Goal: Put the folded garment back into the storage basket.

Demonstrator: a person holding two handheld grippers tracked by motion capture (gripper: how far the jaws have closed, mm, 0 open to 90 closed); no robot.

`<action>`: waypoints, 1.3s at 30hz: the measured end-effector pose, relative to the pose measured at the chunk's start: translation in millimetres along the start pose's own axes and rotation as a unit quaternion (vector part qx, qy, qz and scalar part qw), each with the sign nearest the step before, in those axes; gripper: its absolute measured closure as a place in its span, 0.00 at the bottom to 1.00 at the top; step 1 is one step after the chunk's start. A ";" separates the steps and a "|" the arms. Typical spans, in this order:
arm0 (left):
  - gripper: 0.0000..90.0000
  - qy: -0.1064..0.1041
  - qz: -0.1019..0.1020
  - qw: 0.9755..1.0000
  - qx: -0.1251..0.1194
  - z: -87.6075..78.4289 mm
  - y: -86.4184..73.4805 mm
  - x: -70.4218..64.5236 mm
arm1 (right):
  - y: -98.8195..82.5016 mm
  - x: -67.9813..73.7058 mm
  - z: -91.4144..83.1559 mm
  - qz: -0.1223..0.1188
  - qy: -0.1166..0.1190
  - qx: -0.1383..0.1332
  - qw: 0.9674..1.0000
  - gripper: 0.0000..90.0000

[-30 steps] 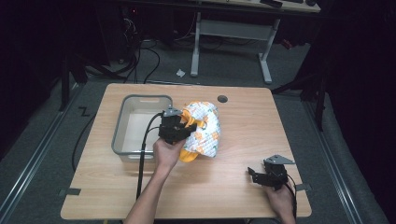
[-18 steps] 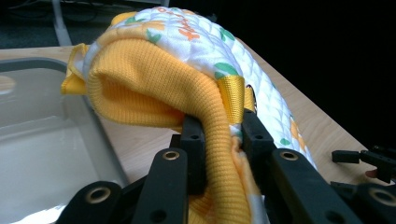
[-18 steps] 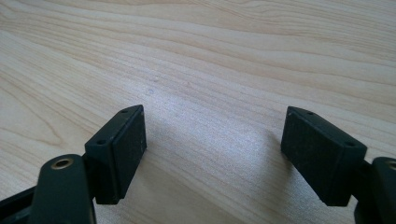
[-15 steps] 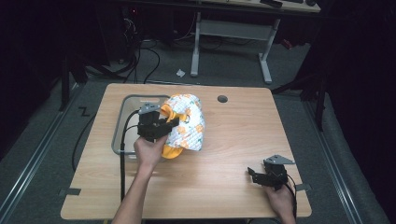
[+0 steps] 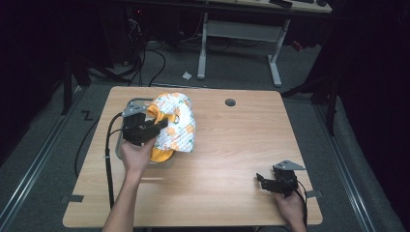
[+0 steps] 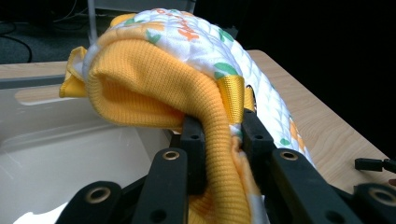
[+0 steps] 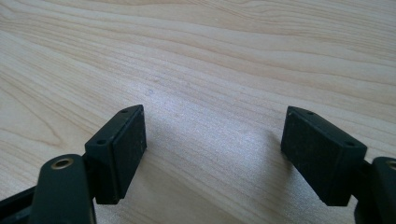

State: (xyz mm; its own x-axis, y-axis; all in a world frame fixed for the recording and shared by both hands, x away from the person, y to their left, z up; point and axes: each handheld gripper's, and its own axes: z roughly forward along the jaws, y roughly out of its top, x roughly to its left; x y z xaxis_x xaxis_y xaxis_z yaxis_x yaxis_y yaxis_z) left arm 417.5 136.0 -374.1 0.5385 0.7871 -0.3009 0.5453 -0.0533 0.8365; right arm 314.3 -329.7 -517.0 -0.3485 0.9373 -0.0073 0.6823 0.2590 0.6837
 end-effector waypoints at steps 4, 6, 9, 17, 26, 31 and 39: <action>0.83 0.004 -0.004 1.000 -0.002 -3.2 1.7 4.9 | 0.0 -0.1 0.0 0.000 0.000 0.000 1.000 0.25; 0.83 0.009 -0.004 1.000 -0.002 -5.8 3.2 8.0 | 0.0 0.0 0.0 0.000 0.000 0.000 1.000 0.25; 0.83 0.010 -0.004 1.000 -0.002 -7.4 3.8 9.3 | 0.0 -0.1 0.0 0.000 0.000 0.000 1.000 0.25; 0.83 0.026 -0.004 1.000 -0.001 -13.5 2.7 19.9 | 0.0 0.0 0.0 0.000 0.000 0.000 1.000 0.25; 0.83 0.043 -0.010 0.999 0.008 -19.3 1.5 36.3 | 0.0 -0.1 0.0 0.000 0.000 0.000 1.000 0.25; 0.83 0.050 -0.006 0.999 0.020 -14.1 0.2 42.5 | 0.1 -0.1 0.0 0.000 -0.001 0.000 1.000 0.25; 0.83 0.071 0.001 0.997 0.037 -2.4 -5.7 51.0 | 0.1 -0.2 0.1 0.000 -0.001 0.000 1.000 0.25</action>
State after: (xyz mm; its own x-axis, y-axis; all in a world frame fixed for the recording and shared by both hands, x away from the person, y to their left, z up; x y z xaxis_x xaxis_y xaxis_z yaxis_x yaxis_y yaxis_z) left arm 440.3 178.0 -393.1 0.4470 0.8653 -0.2269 0.5931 -0.0968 0.7993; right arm 314.5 -329.8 -517.0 -0.3470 0.9378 -0.0093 0.6822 0.2592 0.6837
